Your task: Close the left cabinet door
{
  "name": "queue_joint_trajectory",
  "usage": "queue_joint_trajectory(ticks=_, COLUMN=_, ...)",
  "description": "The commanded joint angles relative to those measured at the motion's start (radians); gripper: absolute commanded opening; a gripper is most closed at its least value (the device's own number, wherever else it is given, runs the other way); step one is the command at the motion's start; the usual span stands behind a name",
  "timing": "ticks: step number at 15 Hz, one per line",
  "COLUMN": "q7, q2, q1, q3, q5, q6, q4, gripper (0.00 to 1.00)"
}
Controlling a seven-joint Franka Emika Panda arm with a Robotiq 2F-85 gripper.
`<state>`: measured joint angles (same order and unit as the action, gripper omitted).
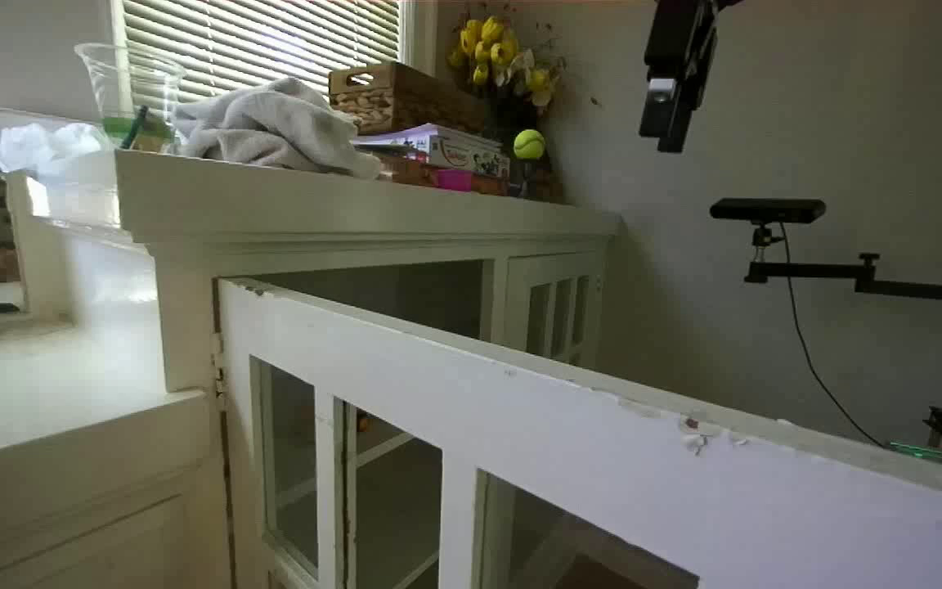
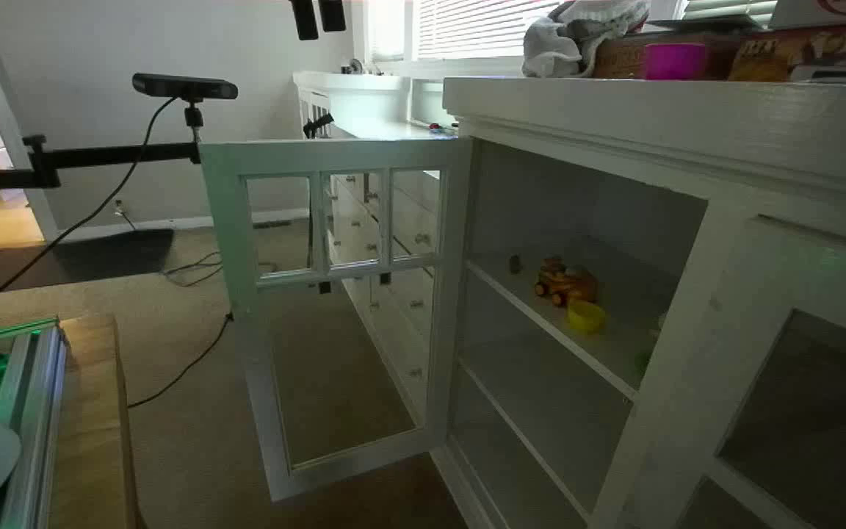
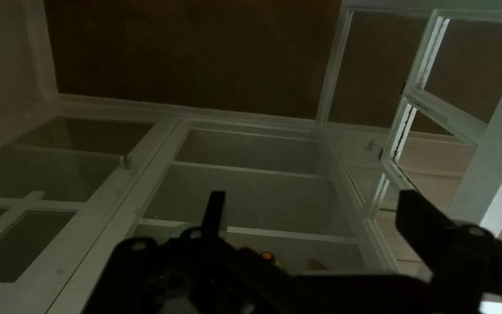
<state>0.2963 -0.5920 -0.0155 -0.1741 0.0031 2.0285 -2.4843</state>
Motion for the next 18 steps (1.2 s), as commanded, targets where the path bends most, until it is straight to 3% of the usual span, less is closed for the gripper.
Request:
queue_joint_trajectory(ticks=1, q7=0.003, q2=0.001, q1=-0.007, q3=0.006, q5=-0.004, q6=-0.003, q4=0.002, gripper=1.00)
queue_joint_trajectory(ticks=7, q7=-0.007, q2=0.005, q1=-0.016, q3=0.010, q5=0.011, q6=-0.004, q4=-0.002, gripper=1.00)
queue_joint_trajectory(ticks=13, q7=-0.036, q2=0.000, q1=-0.131, q3=-0.013, q5=0.105, q6=-0.002, q4=-0.110, gripper=1.00)
queue_joint_trajectory(ticks=18, q7=0.001, q2=-0.006, q1=-0.221, q3=-0.085, q5=0.153, q6=0.055, q4=-0.208, gripper=1.00)
